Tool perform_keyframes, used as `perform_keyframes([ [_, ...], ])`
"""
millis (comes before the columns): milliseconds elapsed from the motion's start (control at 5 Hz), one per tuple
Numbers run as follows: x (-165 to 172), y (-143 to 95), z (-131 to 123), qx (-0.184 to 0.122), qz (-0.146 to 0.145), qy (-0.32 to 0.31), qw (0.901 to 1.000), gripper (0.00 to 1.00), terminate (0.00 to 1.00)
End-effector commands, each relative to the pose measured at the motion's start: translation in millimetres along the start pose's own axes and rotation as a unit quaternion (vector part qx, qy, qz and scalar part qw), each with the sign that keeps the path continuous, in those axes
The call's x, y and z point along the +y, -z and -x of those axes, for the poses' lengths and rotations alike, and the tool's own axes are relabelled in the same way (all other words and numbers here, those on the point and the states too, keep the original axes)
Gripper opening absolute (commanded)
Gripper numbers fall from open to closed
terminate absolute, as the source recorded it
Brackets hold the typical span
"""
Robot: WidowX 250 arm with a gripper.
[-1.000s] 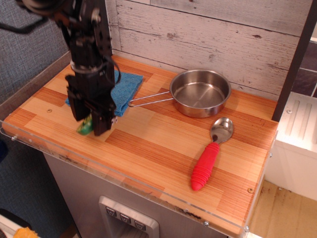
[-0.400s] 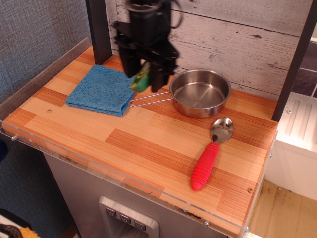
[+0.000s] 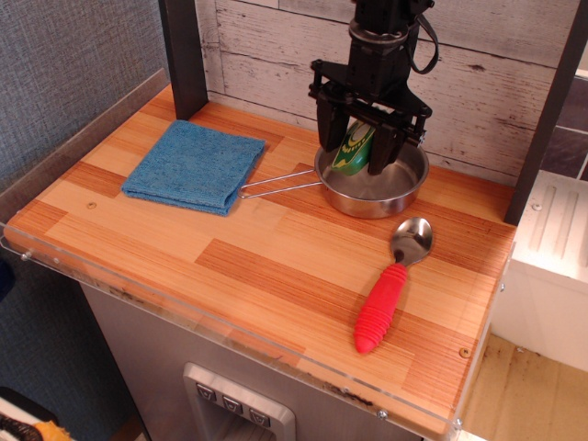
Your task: Put the pepper inside the pan.
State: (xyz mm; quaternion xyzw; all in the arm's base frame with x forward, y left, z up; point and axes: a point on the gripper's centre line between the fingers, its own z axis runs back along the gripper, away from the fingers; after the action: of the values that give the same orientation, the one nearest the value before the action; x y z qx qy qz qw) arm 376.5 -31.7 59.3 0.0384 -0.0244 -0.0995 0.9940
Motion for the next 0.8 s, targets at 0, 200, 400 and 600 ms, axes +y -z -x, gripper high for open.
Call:
perform_keyframes([
  [0, 5, -10, -9, -0.020, -0.006, -0.013, 0.9997, 1.00, 0.00],
  [200, 6, -25, -10, -0.038, -0.002, -0.014, 0.9992, 1.00, 0.00],
  [400, 9, -51, -2, -0.056, -0.003, -0.014, 0.9984, 1.00, 0.00],
  [600, 22, -79, 33, -0.063, -0.007, -0.035, 0.9974, 1.00, 0.00],
])
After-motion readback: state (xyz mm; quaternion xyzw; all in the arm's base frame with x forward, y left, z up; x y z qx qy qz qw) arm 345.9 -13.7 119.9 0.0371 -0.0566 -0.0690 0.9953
